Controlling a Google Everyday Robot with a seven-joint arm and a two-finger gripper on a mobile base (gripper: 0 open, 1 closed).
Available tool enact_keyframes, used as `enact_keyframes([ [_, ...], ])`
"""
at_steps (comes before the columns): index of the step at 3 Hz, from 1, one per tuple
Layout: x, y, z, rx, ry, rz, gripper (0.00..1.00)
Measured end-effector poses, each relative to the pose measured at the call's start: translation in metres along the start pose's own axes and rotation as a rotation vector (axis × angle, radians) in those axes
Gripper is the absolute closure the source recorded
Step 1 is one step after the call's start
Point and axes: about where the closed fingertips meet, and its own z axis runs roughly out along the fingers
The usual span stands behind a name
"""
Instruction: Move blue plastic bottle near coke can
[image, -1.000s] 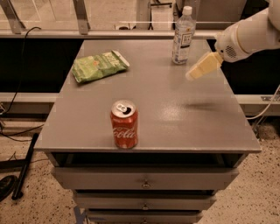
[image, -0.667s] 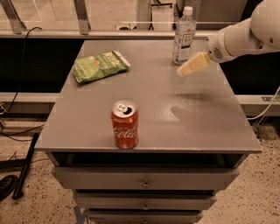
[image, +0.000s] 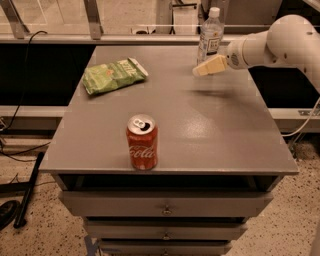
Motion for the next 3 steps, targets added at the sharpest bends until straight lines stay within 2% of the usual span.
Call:
enact_keyframes([
  [2, -0.019, -0.039, 0.028, 0.05, -0.126, 0.099, 0.0],
  [3, -0.025, -0.048, 0.033, 0.053, -0.164, 0.155, 0.17],
])
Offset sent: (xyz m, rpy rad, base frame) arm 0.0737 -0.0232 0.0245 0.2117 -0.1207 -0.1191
